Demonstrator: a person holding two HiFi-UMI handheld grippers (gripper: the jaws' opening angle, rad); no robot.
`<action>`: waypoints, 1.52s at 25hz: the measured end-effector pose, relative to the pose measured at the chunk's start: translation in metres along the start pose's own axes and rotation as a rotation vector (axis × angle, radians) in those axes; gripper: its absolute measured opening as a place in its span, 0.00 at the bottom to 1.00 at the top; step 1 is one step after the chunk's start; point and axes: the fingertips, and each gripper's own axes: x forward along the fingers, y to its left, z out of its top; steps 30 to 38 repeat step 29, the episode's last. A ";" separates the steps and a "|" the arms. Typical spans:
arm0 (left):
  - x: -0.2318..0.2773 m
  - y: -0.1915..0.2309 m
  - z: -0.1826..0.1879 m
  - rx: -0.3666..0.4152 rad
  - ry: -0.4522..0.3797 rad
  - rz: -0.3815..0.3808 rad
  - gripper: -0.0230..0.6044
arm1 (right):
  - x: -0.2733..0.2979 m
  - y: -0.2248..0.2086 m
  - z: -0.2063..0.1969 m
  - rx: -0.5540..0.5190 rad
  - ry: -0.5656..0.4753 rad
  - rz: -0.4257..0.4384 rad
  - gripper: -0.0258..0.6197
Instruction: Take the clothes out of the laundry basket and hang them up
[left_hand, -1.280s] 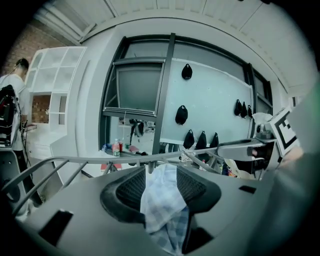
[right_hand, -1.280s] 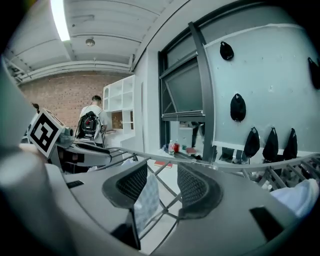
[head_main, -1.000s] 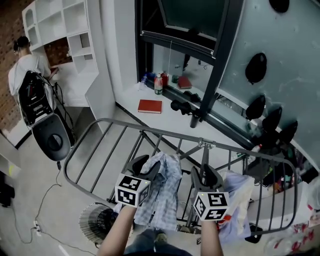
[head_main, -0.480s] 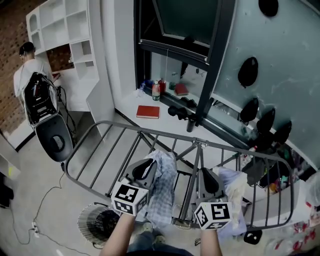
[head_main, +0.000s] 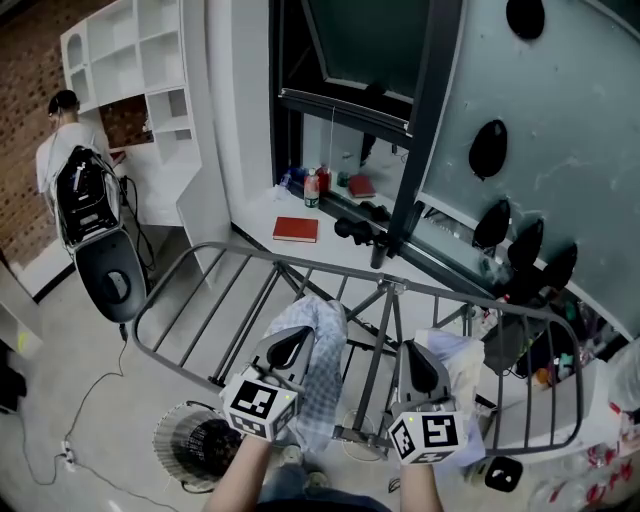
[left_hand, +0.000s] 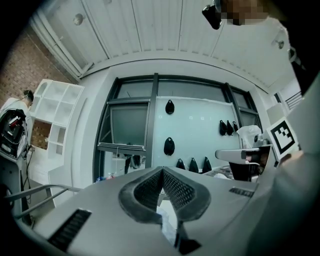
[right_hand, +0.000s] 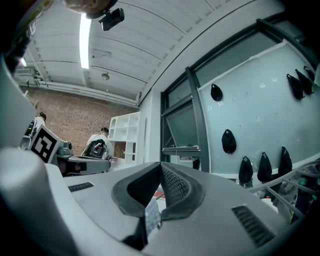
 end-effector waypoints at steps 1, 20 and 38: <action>-0.001 -0.002 0.000 0.004 0.001 0.004 0.07 | -0.003 -0.001 0.000 0.001 -0.001 -0.006 0.04; -0.007 -0.009 -0.005 -0.007 0.011 0.008 0.07 | -0.014 -0.009 -0.003 -0.010 0.005 -0.018 0.04; -0.006 -0.007 -0.012 -0.017 0.024 -0.001 0.07 | -0.008 -0.009 -0.005 -0.018 0.015 -0.021 0.04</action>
